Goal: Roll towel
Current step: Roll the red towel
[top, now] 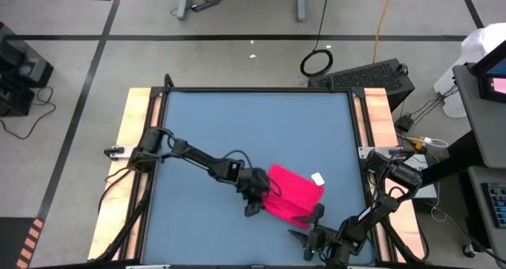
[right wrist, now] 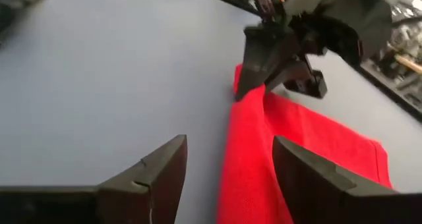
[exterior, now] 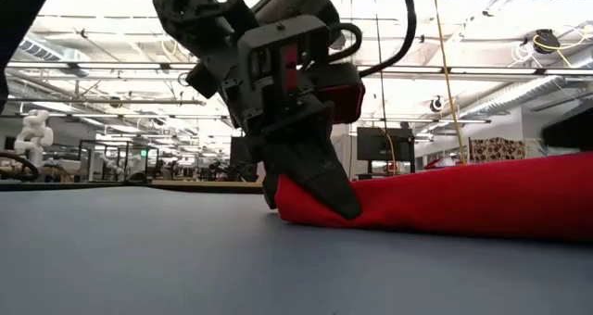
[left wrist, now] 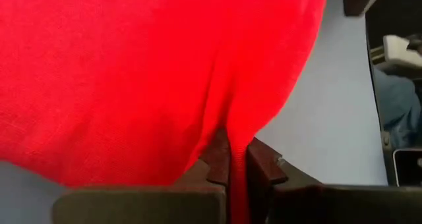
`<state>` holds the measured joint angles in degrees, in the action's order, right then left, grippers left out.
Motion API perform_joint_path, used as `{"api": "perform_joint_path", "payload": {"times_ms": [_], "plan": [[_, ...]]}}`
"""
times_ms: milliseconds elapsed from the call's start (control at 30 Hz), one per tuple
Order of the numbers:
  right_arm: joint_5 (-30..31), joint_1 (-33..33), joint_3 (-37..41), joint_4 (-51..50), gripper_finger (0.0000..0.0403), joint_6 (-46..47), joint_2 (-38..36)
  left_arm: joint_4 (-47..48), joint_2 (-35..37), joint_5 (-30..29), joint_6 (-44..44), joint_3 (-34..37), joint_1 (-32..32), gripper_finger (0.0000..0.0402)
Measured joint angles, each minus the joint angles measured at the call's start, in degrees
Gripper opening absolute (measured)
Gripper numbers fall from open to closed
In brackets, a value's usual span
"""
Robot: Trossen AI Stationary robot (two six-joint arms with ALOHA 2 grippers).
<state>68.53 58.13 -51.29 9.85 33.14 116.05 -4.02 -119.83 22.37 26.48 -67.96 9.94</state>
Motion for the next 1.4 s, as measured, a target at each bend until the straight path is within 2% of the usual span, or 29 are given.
{"api": "perform_joint_path", "payload": {"times_ms": [67,167,300,400,500,667,800,900,1000,1067,1200,1333,1400], "plan": [[-0.34,-0.6,0.0,-2.55,0.0214,3.7,0.0,0.07,0.0,0.74,0.26,0.0,-0.61,0.0019],[-4.16,-1.65,-0.02,-6.54,0.0207,10.63,0.0,-0.03,0.0,0.74,0.26,0.0,-0.72,0.002],[-7.99,-2.32,-0.04,-11.38,0.0185,20.19,0.0,-0.06,0.0,0.71,0.12,0.0,-0.71,0.002],[-8.66,-2.29,-0.04,-14.71,0.0168,25.94,-0.02,-0.77,0.0,0.47,-1.76,0.04,-0.83,0.002],[-9.4,-1.99,-0.09,-17.59,0.0155,31.89,-0.04,-4.1,-0.08,-3.52,-3.36,0.15,-0.31,0.0033],[-9.92,-1.71,-0.26,-18.01,0.0147,38.47,1.55,-7.03,-0.15,-10.96,-9.34,0.15,2.48,0.0107],[-9.37,-1.06,-0.31,-17.8,0.0146,40.34,2.6,-6.28,0.35,-13.64,-11.75,0.14,3.66,0.0185],[-8.32,-0.77,-0.28,-17.67,0.0143,40.56,2.76,-1.01,2.15,-14.01,-12.44,0.09,4.47,0.0236],[-6.72,-0.85,-0.28,-17.16,0.0132,38.53,2.89,7.01,5.24,-14.54,-11.24,0.04,5.82,0.0269],[-7.12,-1.9,-0.2,-15.08,0.0124,33.77,2.89,13.14,7.71,-18.99,-10.71,0.02,7.76,0.0276],[-11.15,-5.34,-0.22,-6.14,0.011,18.59,2.86,22.04,11.81,-28.9,-8.84,0.03,13.17,0.0268],[-17.09,-8.48,-0.26,2.51,0.0099,4.89,2.7,22.5,14.44,-38.95,-3.98,0.02,18.86,0.0261],[-18.67,-9.28,-0.28,4.48,0.0092,3.44,2.71,21.23,14.79,-44.63,-2.89,0.02,22.34,0.0261]]}}
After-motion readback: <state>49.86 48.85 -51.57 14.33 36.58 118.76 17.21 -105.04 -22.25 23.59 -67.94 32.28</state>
